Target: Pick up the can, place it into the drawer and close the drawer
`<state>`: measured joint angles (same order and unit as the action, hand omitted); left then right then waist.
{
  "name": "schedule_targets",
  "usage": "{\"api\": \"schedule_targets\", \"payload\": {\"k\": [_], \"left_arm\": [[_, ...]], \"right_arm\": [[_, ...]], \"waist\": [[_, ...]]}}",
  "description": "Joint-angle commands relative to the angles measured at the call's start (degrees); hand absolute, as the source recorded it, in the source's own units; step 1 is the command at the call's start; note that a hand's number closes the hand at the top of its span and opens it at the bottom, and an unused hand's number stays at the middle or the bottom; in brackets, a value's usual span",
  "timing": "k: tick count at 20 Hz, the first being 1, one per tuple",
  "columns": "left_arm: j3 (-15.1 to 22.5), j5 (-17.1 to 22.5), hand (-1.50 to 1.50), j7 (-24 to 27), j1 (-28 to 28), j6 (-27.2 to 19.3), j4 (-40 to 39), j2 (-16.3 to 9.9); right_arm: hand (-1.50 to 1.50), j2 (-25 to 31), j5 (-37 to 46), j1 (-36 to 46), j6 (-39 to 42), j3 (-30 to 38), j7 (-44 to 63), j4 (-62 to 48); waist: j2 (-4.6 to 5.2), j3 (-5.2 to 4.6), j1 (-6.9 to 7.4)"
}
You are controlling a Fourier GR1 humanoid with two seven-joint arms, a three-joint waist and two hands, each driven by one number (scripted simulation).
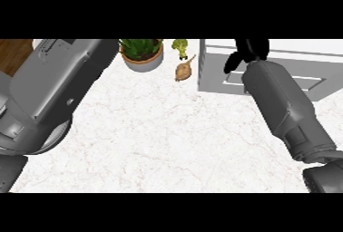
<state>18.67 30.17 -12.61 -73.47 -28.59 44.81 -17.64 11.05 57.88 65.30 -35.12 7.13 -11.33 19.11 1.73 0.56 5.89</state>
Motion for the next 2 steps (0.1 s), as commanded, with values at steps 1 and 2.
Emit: {"api": "schedule_targets", "payload": {"k": [1, 2], "left_arm": [[-0.3, 0.2, -1.50, -0.9, 1.9, 1.4, 3.8, -2.7], [0.3, -0.1, -1.50, -0.7, 3.8, 0.9, 4.6, -2.4]], "right_arm": [[-1.50, 0.0, -4.9, 5.5, -0.8, 4.7, -1.3, 1.4], [-1.50, -0.5, -4.9, 5.8, -1.1, 4.8, -1.7, 1.3]], "waist": [[-0.75, -0.45, 1.38], [-0.87, -0.47, 1.34]]}}
